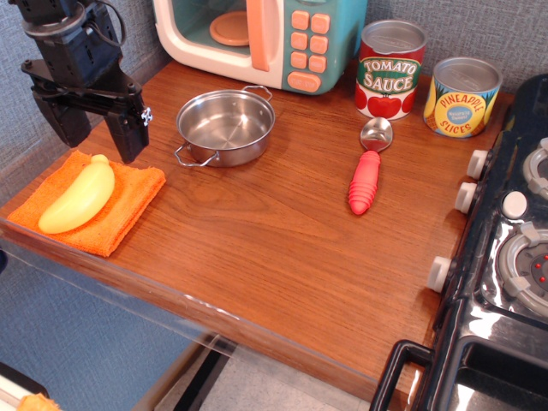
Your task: Move the pot to the right of the orange towel
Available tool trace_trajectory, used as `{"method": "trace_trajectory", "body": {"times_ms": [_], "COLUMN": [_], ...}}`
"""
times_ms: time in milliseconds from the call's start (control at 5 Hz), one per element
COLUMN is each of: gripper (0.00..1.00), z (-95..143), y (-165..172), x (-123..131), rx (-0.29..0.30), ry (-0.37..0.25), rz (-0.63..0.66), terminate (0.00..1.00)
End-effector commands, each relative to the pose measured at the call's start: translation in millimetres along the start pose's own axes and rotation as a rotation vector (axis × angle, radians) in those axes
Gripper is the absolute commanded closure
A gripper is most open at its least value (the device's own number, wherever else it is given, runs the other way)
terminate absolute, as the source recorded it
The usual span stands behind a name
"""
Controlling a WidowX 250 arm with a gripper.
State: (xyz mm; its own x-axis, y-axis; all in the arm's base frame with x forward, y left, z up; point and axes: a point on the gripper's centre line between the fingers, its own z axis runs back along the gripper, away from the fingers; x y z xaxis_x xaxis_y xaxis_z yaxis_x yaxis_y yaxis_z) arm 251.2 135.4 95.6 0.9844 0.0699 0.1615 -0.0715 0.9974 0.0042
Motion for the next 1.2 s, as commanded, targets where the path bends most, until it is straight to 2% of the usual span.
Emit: {"method": "trace_trajectory", "body": {"times_ms": [0,200,400,600,1000], "gripper": [0.0,0.0,0.0,0.0,0.0], "z": [0,-1,-3,-8,-20], "y": [0,-2,-8,-8,15], "x": [0,4,26,57,136], "rx": [0.0,-0.01,-0.01,0.016,0.06], "ry": [0.0,-0.016,-0.029,-0.055,-0.07], "rz": [0.0,0.015,0.008,0.036,0.183], "terminate": [0.0,0.0,0.0,0.0,0.0]}}
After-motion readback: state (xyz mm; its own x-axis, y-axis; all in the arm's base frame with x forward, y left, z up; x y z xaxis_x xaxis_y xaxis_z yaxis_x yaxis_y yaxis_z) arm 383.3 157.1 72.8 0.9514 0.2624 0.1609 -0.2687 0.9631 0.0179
